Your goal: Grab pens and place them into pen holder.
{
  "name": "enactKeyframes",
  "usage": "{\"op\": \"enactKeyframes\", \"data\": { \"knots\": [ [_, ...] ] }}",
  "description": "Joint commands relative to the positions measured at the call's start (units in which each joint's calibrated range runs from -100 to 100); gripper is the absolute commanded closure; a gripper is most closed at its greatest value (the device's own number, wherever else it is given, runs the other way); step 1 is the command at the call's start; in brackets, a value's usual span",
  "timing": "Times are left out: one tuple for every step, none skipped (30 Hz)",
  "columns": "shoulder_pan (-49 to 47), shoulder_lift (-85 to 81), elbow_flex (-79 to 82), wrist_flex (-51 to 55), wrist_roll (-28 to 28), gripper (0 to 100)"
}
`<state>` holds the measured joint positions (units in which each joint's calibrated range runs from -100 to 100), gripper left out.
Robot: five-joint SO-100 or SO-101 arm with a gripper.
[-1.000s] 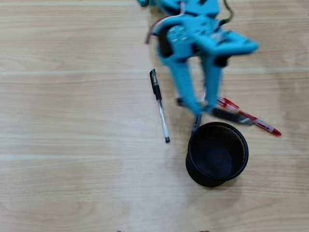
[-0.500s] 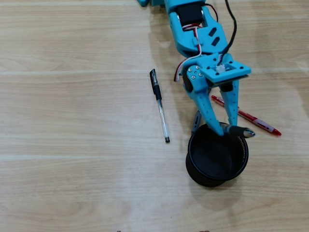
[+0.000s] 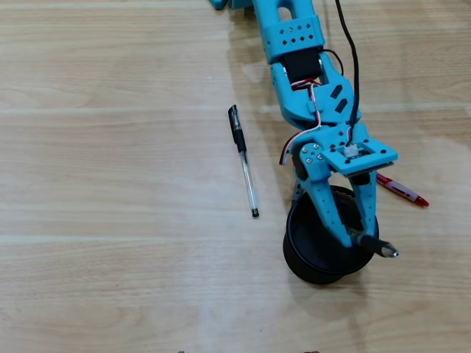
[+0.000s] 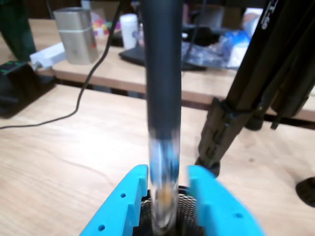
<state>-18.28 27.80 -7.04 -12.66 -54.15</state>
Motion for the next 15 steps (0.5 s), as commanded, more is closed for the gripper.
{"op": "enactKeyframes", "data": {
  "knots": [
    [0.46,-1.01,-3.06,-1.56,0.25,82],
    [0.54,-1.18,-2.78,-1.56,0.25,83],
    [0.54,-1.77,-2.51,-1.56,0.25,83],
    [0.54,-3.04,-1.79,-1.56,0.25,83],
    [0.62,-4.64,-0.88,-1.39,0.36,83],
    [0.70,-6.59,0.93,-1.39,0.93,83],
    [1.02,-11.57,5.73,-0.96,2.97,83],
    [1.42,-15.04,9.26,-0.88,4.28,83],
    [1.75,-19.10,13.15,-0.79,5.58,83],
    [1.99,-23.41,18.13,-0.70,7.00,83],
    [2.71,-27.97,23.83,-0.70,8.62,83],
    [3.44,-32.88,29.99,-0.70,10.39,83],
    [4.16,-37.78,36.51,-0.70,12.38,83],
    [4.81,-42.85,43.12,-1.13,14.58,83],
    [5.54,-47.41,49.09,-1.48,17.19,83]
  ]
}}
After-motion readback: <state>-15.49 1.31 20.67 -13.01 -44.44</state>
